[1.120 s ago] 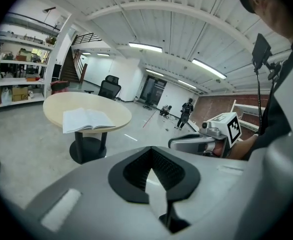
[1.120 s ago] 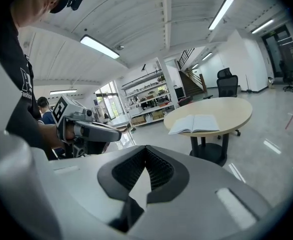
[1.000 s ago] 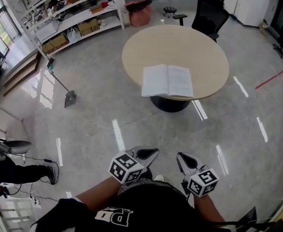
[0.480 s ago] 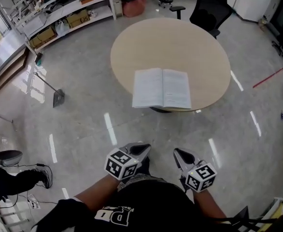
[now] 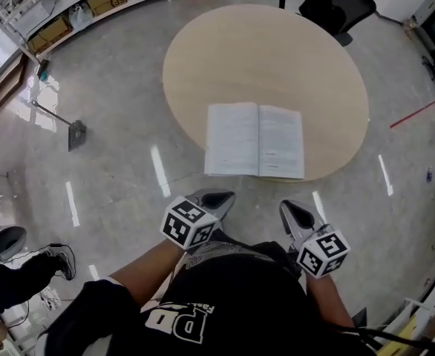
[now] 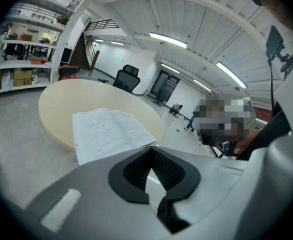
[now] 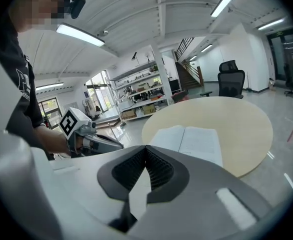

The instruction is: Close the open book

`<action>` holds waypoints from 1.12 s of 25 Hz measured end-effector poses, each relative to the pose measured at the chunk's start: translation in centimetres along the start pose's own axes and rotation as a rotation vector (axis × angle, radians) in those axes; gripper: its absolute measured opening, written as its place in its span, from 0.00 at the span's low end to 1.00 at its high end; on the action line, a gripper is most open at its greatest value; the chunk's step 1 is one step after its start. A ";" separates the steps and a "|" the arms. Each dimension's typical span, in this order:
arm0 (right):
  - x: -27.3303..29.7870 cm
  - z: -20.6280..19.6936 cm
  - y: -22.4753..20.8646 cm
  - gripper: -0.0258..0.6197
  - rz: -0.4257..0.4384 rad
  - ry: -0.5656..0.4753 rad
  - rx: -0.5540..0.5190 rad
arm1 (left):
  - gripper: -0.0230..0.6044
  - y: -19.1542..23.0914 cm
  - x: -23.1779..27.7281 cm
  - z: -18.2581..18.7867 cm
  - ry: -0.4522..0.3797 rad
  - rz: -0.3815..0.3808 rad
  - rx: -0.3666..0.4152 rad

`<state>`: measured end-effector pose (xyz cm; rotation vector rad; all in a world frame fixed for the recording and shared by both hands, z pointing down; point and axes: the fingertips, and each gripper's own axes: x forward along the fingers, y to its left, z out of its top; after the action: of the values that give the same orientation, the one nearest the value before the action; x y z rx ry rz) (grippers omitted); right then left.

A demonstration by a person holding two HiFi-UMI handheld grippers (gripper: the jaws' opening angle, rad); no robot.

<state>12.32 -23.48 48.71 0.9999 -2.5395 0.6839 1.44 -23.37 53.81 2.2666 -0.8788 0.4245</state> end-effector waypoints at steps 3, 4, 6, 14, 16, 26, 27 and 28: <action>1.3 1.1 -0.7 0.05 0.024 0.015 -0.016 | 0.05 3.7 0.1 0.2 -0.029 0.065 -0.050; 1.6 1.2 -1.0 0.05 0.031 0.023 -0.021 | 0.05 5.1 0.1 0.0 -0.045 0.103 -0.082; 2.3 1.3 -1.9 0.05 0.050 0.040 -0.021 | 0.05 7.9 -0.1 -0.7 -0.072 0.187 -0.157; 4.1 2.1 -5.3 0.05 0.159 0.109 -0.095 | 0.05 12.8 -2.0 -2.7 -0.156 0.417 -0.351; 4.1 2.6 -6.2 0.05 0.156 0.108 -0.094 | 0.05 13.7 -2.1 -2.1 -0.217 0.431 -0.400; 3.4 0.7 -6.8 0.05 0.140 0.124 -0.079 | 0.16 17.8 1.9 -6.0 -0.227 0.353 -0.572; 3.2 0.5 -6.8 0.05 0.134 0.127 -0.079 | 0.17 18.0 2.2 -6.3 -0.236 0.340 -0.603; 3.0 0.3 -6.7 0.05 0.127 0.127 -0.079 | 0.19 18.1 2.5 -6.5 -0.247 0.320 -0.637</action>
<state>14.91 -29.56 51.99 0.7496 -2.5131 0.6540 -9.66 -30.19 68.24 1.6125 -1.2957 -0.0152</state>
